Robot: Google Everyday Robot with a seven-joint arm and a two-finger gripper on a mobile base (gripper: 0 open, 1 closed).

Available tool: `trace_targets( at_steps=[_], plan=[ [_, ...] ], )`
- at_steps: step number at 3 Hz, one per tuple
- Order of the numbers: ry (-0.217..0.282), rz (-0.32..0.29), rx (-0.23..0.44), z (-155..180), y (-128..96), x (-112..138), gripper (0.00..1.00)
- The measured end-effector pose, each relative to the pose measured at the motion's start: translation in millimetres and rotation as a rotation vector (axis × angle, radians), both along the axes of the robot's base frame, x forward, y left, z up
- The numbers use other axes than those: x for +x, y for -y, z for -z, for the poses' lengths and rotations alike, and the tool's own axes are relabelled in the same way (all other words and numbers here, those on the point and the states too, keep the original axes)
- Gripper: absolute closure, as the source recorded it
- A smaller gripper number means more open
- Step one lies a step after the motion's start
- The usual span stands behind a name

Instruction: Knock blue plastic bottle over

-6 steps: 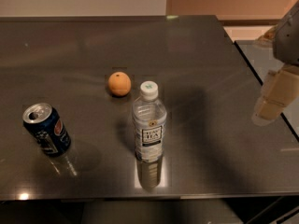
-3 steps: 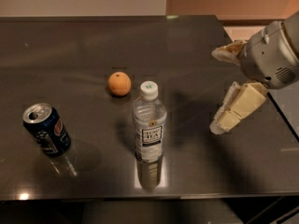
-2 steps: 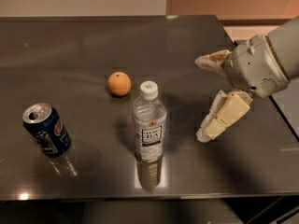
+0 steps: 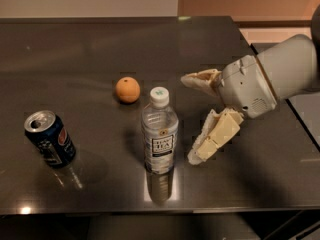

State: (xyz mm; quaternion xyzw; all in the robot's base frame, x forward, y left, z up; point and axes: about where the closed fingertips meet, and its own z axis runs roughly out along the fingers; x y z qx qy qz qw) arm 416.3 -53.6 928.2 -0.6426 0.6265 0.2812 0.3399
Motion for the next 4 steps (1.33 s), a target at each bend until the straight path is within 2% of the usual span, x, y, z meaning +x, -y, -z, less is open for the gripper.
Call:
trace_targets(
  at_steps=[1,2,3,4],
  plan=[
    [-0.018,-0.043,0.056,-1.8,-18.5,-4.9,0.0],
    [-0.04,-0.073,0.078,-2.4,-32.4,-10.7,0.0],
    [-0.063,-0.087,0.079,-0.1,-41.7,-15.7,0.17],
    [-0.085,-0.095,0.077,0.2,-47.6,-20.2,0.41]
  ],
)
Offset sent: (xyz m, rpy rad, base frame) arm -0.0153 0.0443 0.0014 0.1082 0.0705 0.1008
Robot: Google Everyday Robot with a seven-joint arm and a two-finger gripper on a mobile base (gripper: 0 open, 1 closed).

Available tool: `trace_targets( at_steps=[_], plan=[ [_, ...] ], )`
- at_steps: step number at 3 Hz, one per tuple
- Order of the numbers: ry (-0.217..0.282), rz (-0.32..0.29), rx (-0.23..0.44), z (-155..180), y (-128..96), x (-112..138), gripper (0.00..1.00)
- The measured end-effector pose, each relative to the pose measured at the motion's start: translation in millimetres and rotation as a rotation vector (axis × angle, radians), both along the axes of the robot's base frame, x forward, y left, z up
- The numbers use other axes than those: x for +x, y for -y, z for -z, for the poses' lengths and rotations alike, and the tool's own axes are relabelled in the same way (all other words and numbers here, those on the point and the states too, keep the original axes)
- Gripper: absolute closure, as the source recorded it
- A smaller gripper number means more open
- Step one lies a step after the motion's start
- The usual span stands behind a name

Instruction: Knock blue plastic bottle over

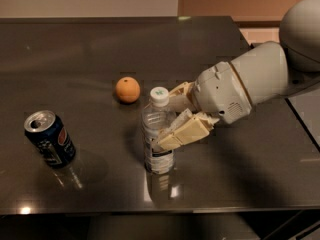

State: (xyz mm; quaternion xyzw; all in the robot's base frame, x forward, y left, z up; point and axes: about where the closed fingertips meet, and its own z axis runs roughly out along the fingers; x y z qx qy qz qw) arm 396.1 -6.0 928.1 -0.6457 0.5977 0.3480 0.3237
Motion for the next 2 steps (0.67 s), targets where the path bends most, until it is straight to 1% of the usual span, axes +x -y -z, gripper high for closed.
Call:
trace_targets(
  at_steps=[1,2],
  plan=[
    [-0.006,0.0,-0.001,-3.1,-1.5,-1.1,0.64],
    [0.006,0.051,-0.067,-10.7,7.5,9.6,0.88]
  ],
)
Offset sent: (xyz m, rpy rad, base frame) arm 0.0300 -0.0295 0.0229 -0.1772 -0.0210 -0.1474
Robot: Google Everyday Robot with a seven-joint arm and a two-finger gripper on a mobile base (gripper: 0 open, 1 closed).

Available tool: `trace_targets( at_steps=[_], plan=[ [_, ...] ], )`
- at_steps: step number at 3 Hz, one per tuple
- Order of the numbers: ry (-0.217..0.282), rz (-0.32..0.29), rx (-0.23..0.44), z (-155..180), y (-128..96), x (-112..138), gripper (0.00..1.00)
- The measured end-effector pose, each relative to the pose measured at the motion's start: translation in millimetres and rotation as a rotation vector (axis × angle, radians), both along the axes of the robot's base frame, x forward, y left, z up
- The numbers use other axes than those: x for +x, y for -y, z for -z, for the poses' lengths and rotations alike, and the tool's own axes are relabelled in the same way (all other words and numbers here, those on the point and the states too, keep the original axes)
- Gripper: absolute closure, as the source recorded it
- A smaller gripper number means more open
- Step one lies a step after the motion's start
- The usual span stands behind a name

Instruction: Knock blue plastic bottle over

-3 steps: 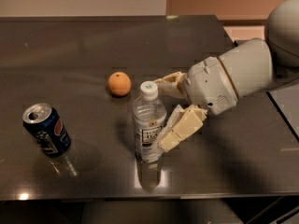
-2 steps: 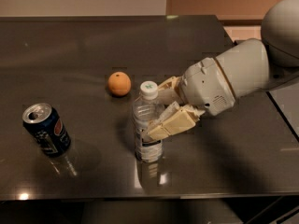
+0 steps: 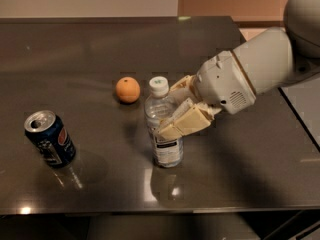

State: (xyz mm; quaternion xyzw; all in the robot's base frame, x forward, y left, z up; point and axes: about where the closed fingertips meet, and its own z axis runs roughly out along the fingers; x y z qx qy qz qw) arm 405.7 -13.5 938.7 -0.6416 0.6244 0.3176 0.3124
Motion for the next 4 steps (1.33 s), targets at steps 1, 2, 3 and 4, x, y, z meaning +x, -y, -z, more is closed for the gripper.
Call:
trace_targets(
  at_steps=[1,2,3,4],
  plan=[
    [0.001,0.08,-0.134,-4.8,20.0,25.9,1.0],
    [-0.004,0.149,-0.305,-2.2,45.7,54.0,1.0],
    [-0.008,0.183,-0.466,7.5,69.7,71.5,1.0],
    [0.0,0.185,-0.591,15.1,86.8,81.4,1.0]
  ],
)
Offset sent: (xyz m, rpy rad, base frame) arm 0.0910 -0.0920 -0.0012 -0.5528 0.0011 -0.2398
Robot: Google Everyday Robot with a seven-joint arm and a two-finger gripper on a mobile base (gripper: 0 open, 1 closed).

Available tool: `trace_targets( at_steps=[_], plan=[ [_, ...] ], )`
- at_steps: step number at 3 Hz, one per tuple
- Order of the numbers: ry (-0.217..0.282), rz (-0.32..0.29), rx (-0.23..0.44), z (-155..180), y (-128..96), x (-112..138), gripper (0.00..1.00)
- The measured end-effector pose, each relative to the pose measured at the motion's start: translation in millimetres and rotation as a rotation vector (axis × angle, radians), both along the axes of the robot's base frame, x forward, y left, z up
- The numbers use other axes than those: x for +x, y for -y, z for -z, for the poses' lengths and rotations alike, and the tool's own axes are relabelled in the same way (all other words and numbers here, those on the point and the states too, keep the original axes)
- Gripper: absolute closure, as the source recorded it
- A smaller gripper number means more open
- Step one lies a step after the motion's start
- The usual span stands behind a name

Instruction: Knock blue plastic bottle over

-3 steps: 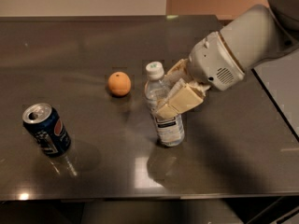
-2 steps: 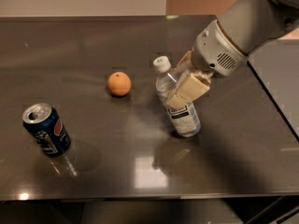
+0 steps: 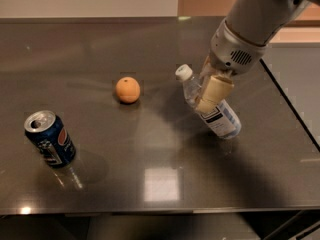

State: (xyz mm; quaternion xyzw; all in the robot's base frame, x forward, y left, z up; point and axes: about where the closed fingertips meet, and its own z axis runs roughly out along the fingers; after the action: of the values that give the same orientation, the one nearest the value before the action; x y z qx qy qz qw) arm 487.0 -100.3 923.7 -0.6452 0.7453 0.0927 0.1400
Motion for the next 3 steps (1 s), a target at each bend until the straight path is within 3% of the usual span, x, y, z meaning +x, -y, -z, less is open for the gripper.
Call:
trace_targets(
  at_steps=[1,3],
  plan=[
    [0.0,-0.02,-0.083,8.7,5.6,2.7,0.84],
    [-0.011,-0.072,-0.179,28.8,1.9,0.1,0.37]
  ],
)
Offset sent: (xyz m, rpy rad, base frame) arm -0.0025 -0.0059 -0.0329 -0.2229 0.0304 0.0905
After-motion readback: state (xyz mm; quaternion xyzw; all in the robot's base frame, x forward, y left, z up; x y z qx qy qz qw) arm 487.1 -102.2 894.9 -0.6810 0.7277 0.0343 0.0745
